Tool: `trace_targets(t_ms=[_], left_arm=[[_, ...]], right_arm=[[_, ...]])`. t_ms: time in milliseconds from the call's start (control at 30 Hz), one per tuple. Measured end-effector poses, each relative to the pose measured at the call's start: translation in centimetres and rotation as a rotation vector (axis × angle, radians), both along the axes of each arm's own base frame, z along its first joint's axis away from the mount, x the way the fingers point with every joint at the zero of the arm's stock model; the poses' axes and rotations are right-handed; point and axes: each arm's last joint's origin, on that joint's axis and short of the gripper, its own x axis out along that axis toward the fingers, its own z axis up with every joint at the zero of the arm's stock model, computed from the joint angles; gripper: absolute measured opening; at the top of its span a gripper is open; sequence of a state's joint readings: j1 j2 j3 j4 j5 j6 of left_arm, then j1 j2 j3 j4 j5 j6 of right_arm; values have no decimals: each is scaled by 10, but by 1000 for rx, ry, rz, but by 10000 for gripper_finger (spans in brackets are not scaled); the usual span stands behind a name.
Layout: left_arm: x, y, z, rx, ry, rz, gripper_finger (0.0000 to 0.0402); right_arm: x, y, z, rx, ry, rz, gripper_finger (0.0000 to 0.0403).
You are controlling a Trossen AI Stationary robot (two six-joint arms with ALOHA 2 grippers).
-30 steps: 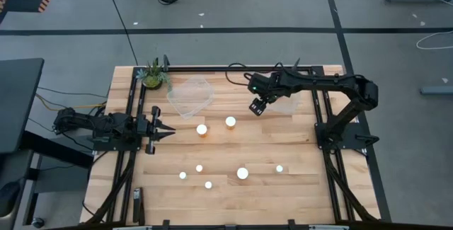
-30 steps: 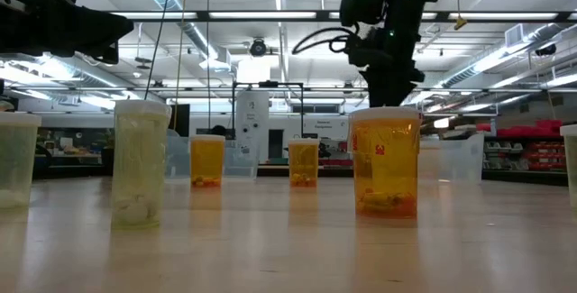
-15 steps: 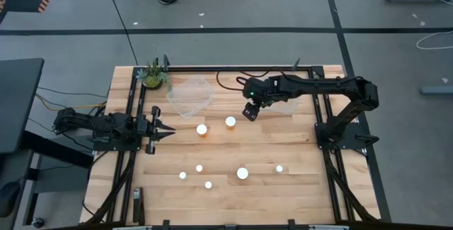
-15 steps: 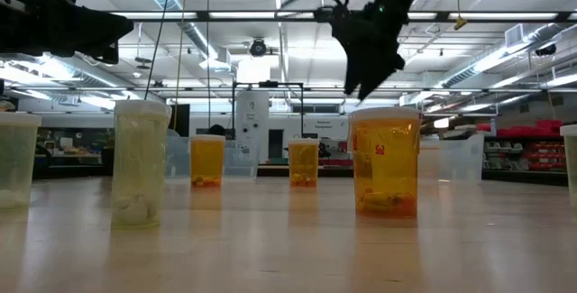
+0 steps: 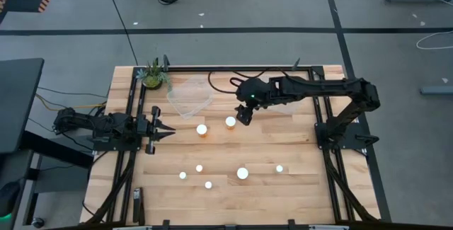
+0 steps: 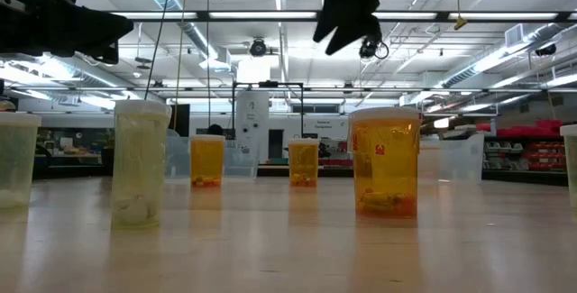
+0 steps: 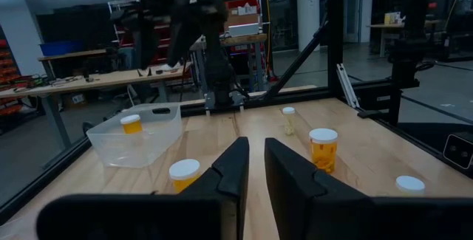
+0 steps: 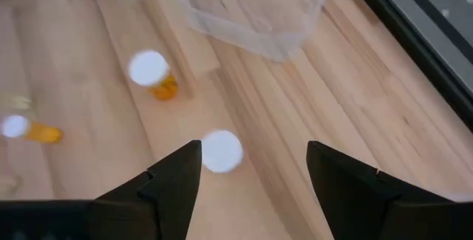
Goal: Pick and place medicine bottles into bin by pill shape (circle, oval)
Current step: Put the big orange pill bottle into the right transparent bin
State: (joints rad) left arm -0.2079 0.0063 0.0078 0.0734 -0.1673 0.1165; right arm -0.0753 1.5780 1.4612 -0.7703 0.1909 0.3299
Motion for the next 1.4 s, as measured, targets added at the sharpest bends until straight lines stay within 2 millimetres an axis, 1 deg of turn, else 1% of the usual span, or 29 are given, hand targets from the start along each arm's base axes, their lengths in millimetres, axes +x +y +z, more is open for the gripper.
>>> trace_targets(t_ms=[333,400,567,733,833,900,1000,1133,1267,1400], left_arm=[[0,0,0,0,0,0,57],[0,0,0,0,0,1,54],[0,0,0,0,0,0,52],[0,0,0,1,3,0,59],[0,0,0,1,3,0,61],[0,0,0,1,3,1,61],[0,0,0,1,3,0,58],[0,0,0,0,2,1,53],[0,0,0,1,3,0,56],[0,0,0,1,3,0,60]], right_arm=[[5,10,4,-25,-53,36,252],[10,12,0,-42,-51,25,252],[30,16,-28,-34,24,70,252],[46,16,-51,-2,56,115,252],[52,17,-61,12,72,128,252],[55,17,-64,23,82,136,252],[63,18,-60,24,77,150,252],[74,23,-45,10,37,193,252],[77,27,-36,-3,36,219,252],[76,28,-38,-12,46,224,252]])
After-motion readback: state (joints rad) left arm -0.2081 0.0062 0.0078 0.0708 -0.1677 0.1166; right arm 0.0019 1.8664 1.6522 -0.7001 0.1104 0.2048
